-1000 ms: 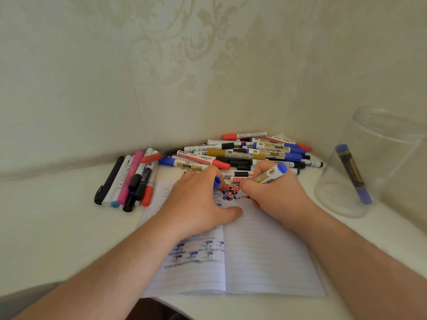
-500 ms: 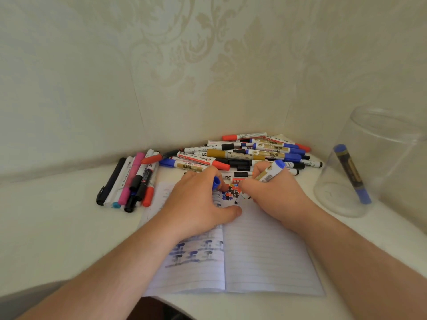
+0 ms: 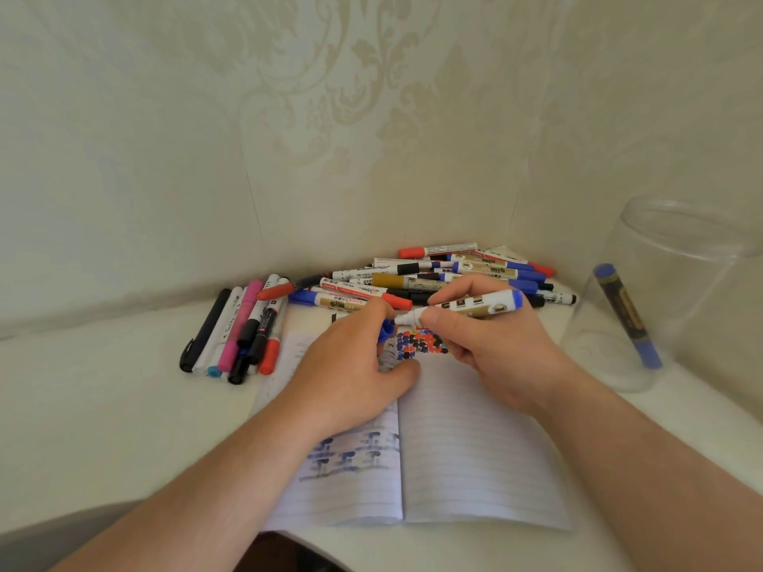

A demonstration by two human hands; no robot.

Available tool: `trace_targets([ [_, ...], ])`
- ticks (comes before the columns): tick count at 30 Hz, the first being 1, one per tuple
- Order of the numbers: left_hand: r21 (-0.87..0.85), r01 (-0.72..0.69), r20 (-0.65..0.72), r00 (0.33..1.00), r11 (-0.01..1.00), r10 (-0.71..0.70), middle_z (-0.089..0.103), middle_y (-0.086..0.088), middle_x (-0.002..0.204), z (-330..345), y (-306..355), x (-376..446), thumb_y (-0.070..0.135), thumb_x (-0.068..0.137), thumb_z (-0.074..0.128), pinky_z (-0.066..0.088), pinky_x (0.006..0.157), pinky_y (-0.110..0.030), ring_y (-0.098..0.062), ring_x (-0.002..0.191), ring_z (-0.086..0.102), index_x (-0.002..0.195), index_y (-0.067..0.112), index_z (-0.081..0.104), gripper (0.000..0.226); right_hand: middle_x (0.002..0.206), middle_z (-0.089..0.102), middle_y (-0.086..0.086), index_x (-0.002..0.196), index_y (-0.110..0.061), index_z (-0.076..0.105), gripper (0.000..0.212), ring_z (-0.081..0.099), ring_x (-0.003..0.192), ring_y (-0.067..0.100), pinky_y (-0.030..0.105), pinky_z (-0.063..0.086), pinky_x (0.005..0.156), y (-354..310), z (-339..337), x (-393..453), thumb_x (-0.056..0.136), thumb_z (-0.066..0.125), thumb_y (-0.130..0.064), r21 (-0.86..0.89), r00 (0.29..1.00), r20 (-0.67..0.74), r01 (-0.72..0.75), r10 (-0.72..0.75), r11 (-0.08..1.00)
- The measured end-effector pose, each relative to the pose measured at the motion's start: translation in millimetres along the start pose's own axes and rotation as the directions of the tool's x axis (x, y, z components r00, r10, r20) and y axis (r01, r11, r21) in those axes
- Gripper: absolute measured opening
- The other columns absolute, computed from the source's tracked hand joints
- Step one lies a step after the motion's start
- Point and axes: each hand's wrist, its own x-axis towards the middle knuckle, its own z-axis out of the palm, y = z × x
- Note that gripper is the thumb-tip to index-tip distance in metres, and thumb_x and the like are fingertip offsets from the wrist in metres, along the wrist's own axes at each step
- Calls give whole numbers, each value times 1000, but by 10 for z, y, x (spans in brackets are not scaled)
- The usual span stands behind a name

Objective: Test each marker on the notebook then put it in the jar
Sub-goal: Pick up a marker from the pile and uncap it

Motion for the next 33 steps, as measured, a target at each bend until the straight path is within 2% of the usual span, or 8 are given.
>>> trace_targets([
  [9, -14, -105, -39, 994, 994, 104, 53, 19, 105, 8, -20, -28, 41, 89, 68, 43, 75, -24, -1, 94, 51, 111, 41, 41, 35, 83, 78, 8, 98, -19, 83, 8, 66, 67, 15, 22, 47, 56, 54, 38, -29, 93, 76, -18, -147, 996, 91, 32, -19, 989],
  [12, -245, -107, -111, 990, 964, 82, 55, 14, 101, 12, -75, -38, 21, 101, 58, 39, 71, -16, -1, 87, 55, 107, 40, 36, 30, 86, 76, 21, 102, -15, 83, 31, 60, 65, 25, 30, 40, 53, 61, 5, 12, 92, 55, -23, 46, 994, 80, -76, 72, 996],
  [15, -422, -106, -207, 978, 900, 18, 62, 15, 99, -7, -168, -27, 10, 105, 53, 44, 82, -15, 4, 91, 59, 106, 39, 46, 30, 71, 71, 8, 105, -16, 76, 15, 57, 60, 19, 30, 40, 51, 66, -5, 47, 102, 62, -12, -24, 996, -46, -75, 74, 997],
  [17, -512, -76, -202, 979, 856, -34, 68, 15, 88, -1, -224, 10, 12, 106, 52, 50, 87, -28, -1, 84, 63, 106, 39, 51, 28, 66, 67, 0, 108, -18, 69, 9, 58, 58, 13, 25, 45, 51, 92, -26, 56, 100, 69, -16, -122, 995, -92, -51, 40, 991],
  [21, -631, -67, -194, 978, 773, -73, 72, -1, 80, -6, -234, 57, 25, 109, 48, 50, 72, -36, -13, 67, 60, 105, 26, 56, 8, 68, 67, 2, 101, -28, 67, 8, 52, 55, 13, 24, 43, 52, 122, -44, 57, 103, 63, -35, -250, 998, -68, -14, -3, 968],
  [24, -677, -53, -175, 980, 734, -92, 62, 3, 71, 17, -272, 74, 41, 109, 42, 38, 55, -35, -14, 57, 44, 93, 27, 53, 24, 64, 63, -4, 94, -30, 65, 19, 50, 55, 8, 27, 43, 56, 120, -34, 40, 104, 56, -44, -401, 999, 21, 35, -28, 915],
  [27, -633, -50, -163, 984, 772, -70, 50, 9, 63, 33, -315, 97, 50, 107, 38, 33, 55, -34, -13, 56, 37, 93, 24, 48, 31, 59, 57, -12, 94, -27, 61, 22, 47, 55, 3, 26, 42, 59, 116, -31, 35, 103, 54, -45, -455, 998, 51, 64, -46, 888],
  [33, -718, -18, -125, 987, 695, -104, 39, 0, 65, -4, -244, 144, 36, 112, 35, 30, 52, -26, -9, 55, 31, 93, 17, 44, 28, 83, 65, -16, 93, -34, 60, 15, 58, 78, -4, 19, 45, 66, 39, 103, 26, 103, 56, -44, -576, 992, 16, 114, -128, 809],
])
